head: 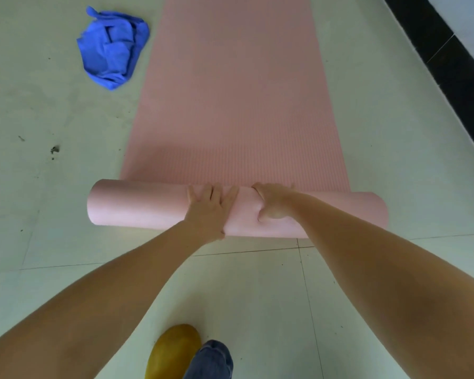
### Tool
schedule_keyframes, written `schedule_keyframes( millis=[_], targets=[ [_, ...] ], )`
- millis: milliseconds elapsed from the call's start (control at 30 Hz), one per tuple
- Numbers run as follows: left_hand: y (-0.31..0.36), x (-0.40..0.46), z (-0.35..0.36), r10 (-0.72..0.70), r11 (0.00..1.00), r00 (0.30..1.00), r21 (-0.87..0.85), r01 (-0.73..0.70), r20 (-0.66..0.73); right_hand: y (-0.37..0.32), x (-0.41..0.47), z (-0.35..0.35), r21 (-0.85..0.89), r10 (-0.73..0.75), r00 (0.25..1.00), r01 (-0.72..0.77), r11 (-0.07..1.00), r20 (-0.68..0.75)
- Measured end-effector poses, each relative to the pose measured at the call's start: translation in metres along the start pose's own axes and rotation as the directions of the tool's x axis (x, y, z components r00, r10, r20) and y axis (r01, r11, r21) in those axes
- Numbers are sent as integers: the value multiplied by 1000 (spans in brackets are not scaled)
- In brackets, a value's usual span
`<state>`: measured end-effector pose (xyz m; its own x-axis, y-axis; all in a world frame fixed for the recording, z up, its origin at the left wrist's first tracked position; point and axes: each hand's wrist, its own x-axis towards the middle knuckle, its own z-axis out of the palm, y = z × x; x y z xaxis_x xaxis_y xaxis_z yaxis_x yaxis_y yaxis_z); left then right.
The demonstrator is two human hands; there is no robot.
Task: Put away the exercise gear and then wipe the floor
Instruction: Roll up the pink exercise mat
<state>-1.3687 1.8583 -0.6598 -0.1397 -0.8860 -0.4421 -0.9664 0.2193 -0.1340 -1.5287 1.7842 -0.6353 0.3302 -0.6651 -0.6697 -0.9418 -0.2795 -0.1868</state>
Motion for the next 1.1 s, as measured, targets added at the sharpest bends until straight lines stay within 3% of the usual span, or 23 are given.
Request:
schedule_keyframes(
  millis=[133, 200, 333, 400, 500, 600, 700, 933, 1033, 1100],
  targets=[
    [-17, 33, -21, 71, 993, 984, -100, -55, 165, -23, -16, 38, -268, -34, 971, -31, 963, -236],
    [-29, 53, -35, 134, 977, 952, -197, -80, 274, -31, -28, 66, -289, -68, 943, -31, 957, -327],
    [-51, 88, -48, 181, 953, 876, -301, -43, 446, -25, -9, 71, -312, -2, 947, -104, 945, -321],
    [-55, 94, -51, 192, 942, 897, -331, -55, 398, -21, 11, 58, -331, -1, 950, -108, 938, -314],
    [-65, 79, -51, 157, 923, 976, -374, -92, 149, -15, 30, 32, -277, -25, 967, -48, 960, -253],
    [-65, 51, -32, 104, 978, 994, -183, -96, 38, -8, 35, 11, -226, -52, 979, 7, 974, -195],
    [-61, 49, -19, 84, 996, 996, 7, -85, 29, -7, 41, -10, -190, -61, 992, 39, 981, -114],
    [-91, 104, -30, 170, 964, 984, -220, -152, 62, -9, 67, -63, -161, -24, 995, 40, 986, 99],
    [-100, 123, -34, 197, 935, 972, -323, -147, 128, -5, 64, -71, -252, -48, 998, 59, 966, 50],
    [-106, 133, -39, 223, 921, 956, -364, -142, 191, -3, 51, -61, -308, -108, 987, 68, 949, -117]
  ],
)
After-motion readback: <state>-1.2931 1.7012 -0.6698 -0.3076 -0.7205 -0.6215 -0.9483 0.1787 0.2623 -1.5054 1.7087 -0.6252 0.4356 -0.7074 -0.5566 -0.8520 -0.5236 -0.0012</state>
